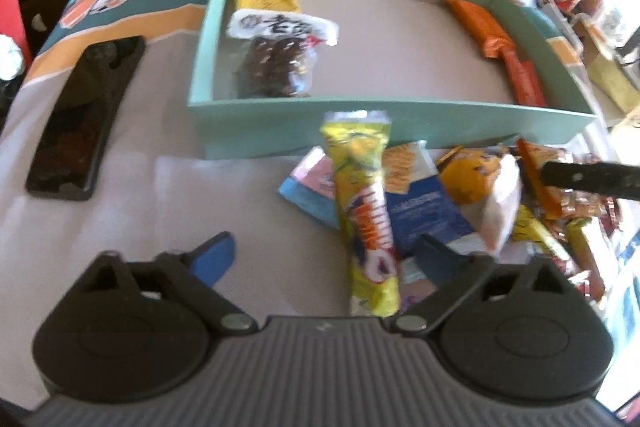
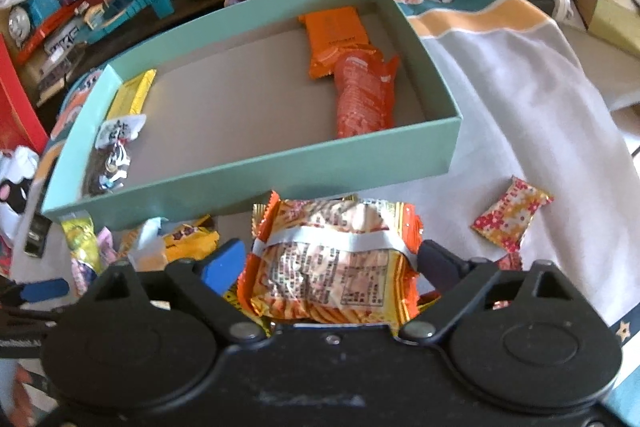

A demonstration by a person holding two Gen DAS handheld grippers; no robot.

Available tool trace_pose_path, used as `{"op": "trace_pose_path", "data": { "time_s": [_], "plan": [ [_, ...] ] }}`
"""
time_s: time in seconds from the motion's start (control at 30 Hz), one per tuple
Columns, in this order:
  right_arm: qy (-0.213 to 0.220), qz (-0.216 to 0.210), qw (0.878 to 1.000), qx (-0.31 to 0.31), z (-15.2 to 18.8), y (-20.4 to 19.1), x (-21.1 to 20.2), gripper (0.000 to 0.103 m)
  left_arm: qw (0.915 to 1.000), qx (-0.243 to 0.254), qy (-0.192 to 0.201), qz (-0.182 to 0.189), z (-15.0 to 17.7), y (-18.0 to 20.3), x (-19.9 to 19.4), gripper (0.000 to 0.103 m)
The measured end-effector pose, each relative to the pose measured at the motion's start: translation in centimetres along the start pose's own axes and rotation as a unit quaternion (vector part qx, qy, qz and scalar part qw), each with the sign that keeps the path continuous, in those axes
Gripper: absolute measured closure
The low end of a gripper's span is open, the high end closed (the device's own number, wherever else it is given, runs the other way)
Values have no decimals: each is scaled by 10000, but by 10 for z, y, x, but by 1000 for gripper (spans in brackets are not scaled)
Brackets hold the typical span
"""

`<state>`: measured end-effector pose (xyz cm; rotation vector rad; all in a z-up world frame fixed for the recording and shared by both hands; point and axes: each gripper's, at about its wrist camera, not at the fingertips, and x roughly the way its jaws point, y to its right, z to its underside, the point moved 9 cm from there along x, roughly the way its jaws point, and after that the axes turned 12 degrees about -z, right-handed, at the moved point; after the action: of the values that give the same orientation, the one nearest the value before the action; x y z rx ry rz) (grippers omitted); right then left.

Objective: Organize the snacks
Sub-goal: 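Grasp yellow candy stick with left tool while right grasps cracker bag, then place candy stick in the box with left tool while right places cracker bag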

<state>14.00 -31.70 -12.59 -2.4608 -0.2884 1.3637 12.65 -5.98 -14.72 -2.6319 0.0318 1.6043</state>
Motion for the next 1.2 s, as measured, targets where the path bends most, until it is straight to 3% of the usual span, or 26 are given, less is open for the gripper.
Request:
{"op": "trace_pose_path", "data": {
  "time_s": [0.03,0.1,0.17,0.37,0.57,0.63,0.7,0.77,0.8,0.83,0.87,0.93,1.2],
  "plan": [
    [21,2,9999,-109,1,-3,0,24,10000,14,21,74,0,3,-1,35],
    [88,123,9993,-330,1,-7,-2,37,9997,84,19,218,1,9,-3,73],
    [83,153,9991,-396,3,-9,-2,44,9995,144,38,286,2,13,-4,89],
    [114,159,9991,-386,2,-8,-4,46,9995,140,-42,287,7,6,-3,87],
    [95,93,9992,-380,0,-9,3,29,9997,167,-52,168,13,-1,-2,84],
    [70,92,9991,-410,1,-12,6,20,9996,208,-43,168,14,2,-3,77],
    [21,131,9987,-492,3,-15,11,18,9996,225,-28,182,15,5,-4,69],
    [-10,232,9977,-637,8,-17,16,25,9995,308,19,104,16,7,-4,71],
    [6,288,9970,-719,10,-17,17,29,9993,367,42,39,17,8,-5,87],
    [31,371,9961,-804,11,-18,17,36,9992,408,43,2,17,8,-5,91],
    [45,378,9959,-826,10,-18,15,44,9992,391,41,14,18,8,-6,91],
    [90,337,9965,-763,8,-17,8,50,9993,351,80,24,19,5,-11,91],
    [234,62,9990,-367,4,-8,-23,52,9992,215,234,246,13,-3,-39,91]
  ]
}}
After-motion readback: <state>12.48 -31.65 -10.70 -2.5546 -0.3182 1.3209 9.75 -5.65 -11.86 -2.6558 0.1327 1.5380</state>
